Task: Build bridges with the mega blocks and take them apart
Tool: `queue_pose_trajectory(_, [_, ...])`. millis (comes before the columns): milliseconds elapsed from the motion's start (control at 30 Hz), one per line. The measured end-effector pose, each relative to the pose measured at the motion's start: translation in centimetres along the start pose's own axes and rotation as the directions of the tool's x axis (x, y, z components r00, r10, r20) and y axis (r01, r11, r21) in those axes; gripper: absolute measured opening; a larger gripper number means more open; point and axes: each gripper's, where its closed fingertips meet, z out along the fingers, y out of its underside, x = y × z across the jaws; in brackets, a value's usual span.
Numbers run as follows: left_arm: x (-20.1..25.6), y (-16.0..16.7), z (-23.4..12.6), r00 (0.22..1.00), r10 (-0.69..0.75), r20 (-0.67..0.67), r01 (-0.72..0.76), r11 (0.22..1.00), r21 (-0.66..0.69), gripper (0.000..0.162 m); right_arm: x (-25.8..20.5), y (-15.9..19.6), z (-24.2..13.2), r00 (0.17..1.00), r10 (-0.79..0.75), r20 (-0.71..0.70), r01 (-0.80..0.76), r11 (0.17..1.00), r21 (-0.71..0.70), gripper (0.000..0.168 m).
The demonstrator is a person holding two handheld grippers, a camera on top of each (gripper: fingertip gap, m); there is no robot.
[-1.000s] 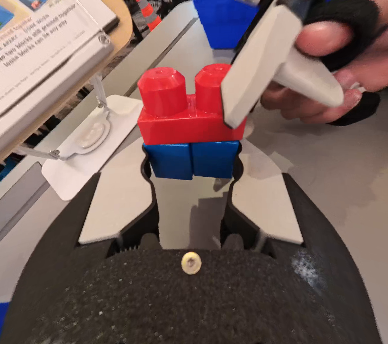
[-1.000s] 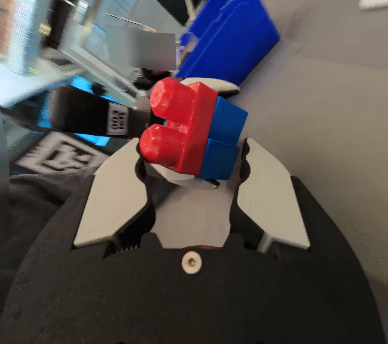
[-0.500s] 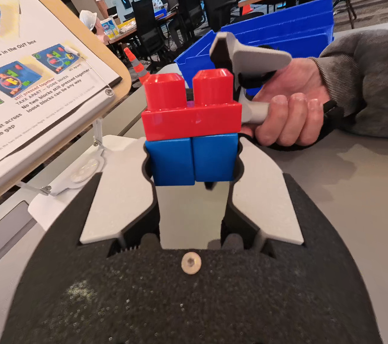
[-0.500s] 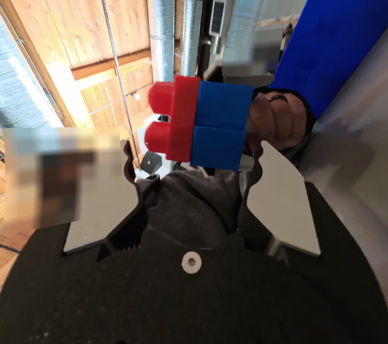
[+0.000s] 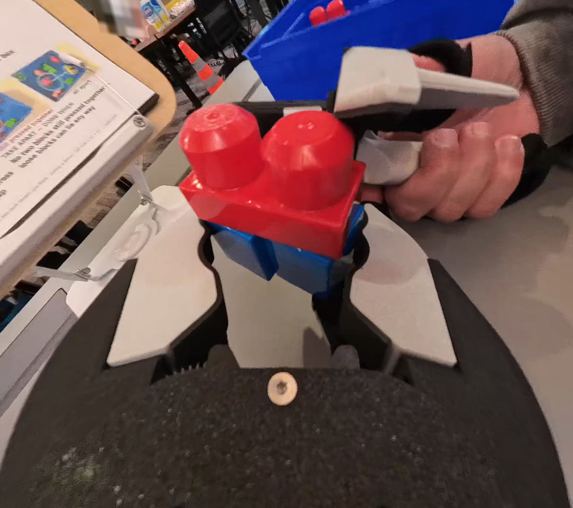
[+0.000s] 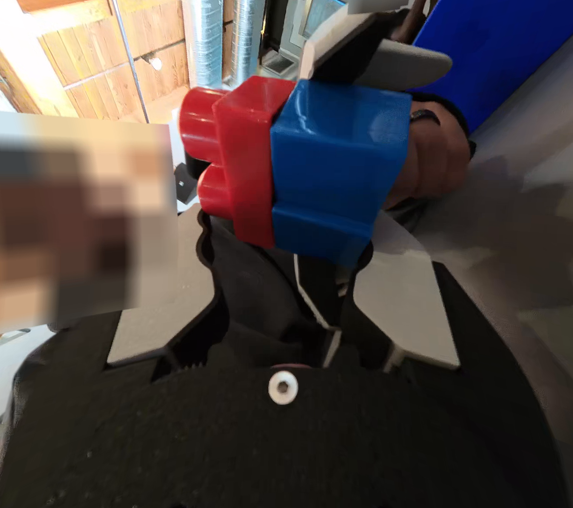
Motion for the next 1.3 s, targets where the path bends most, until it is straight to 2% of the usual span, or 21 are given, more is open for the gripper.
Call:
queue_pose_trajectory(167, [0.3, 0.4, 0.3, 0.998, -0.033, -0.047, 0.033, 0.999, -0.005, 0.088, 0.7, 0.1, -0.3, 0.998, 0.028, -0.050, -0.029, 0.999, -0.013, 0.093])
queue_pose_trajectory(300, [0.2, 1.0, 0.6, 1.000, -0.010, -0.029, 0.010, 1.000, -0.023, 0.088, 1.4, 0.2, -1.3, 0.991, 0.002, -0.137, -0.008, 0.999, -0.040, 0.096])
queue_pose_trajectory(400, [-0.8, 0.9, 0.3, 0.999, -0.037, 0.005, 0.037, 0.999, -0.012, 0.081, 0.6, -1.1, -2.1, 0.995, 0.019, -0.093, -0.016, 0.999, 0.038, 0.091])
queue_pose_trajectory(533, [-1.5, 0.8, 0.3, 0.998, -0.047, 0.043, 0.049, 0.998, -0.042, 0.079, 0.4, -1.8, -2.4, 0.998, 0.026, -0.062, -0.020, 0.995, 0.094, 0.093])
queue_pose_trajectory(667, [-2.3, 1.2, 0.0, 0.995, 0.006, 0.103, 0.002, 0.997, -0.073, 0.079, -0.2, -3.3, -3.5, 0.999, 0.053, -0.006, -0.051, 0.978, 0.203, 0.103])
queue_pose_trajectory(767, [-2.0, 1.7, 0.4, 0.991, 0.067, 0.115, -0.055, 0.993, -0.107, 0.079, 0.7, -2.7, -3.0, 0.996, 0.071, -0.058, -0.060, 0.983, 0.174, 0.115])
queue_pose_trajectory(800, [-1.8, 1.7, 0.5, 0.990, 0.079, 0.116, -0.066, 0.992, -0.109, 0.079, 1.0, -2.6, -2.9, 0.995, 0.074, -0.074, -0.060, 0.984, 0.169, 0.111])
queue_pose_trajectory(833, [-1.8, 1.6, 0.5, 0.989, 0.081, 0.122, -0.068, 0.992, -0.108, 0.079, 1.4, -2.6, -3.1, 0.993, 0.072, -0.096, -0.055, 0.984, 0.169, 0.100])
queue_pose_trajectory(967, [-1.9, 1.7, 0.5, 0.990, 0.072, 0.122, -0.061, 0.994, -0.095, 0.079, 1.7, -2.7, -3.1, 0.990, 0.036, -0.139, -0.013, 0.987, 0.161, 0.098])
queue_pose_trajectory(1100, [-1.8, 1.3, 0.5, 0.991, 0.047, 0.127, -0.039, 0.997, -0.064, 0.081, 1.3, -2.5, -2.8, 0.993, 0.051, -0.108, -0.035, 0.988, 0.150, 0.097])
queue_pose_trajectory(1233, [-1.2, 1.3, 0.9, 0.990, 0.079, 0.116, -0.070, 0.994, -0.079, 0.098, 1.3, -1.9, -2.3, 0.992, 0.036, -0.124, -0.024, 0.995, 0.101, 0.097])
queue_pose_trajectory(1300, [-1.6, 1.1, 0.4, 0.991, 0.061, 0.121, -0.054, 0.997, -0.059, 0.083, 1.0, -2.2, -2.9, 0.991, 0.031, -0.132, -0.017, 0.994, 0.106, 0.097])
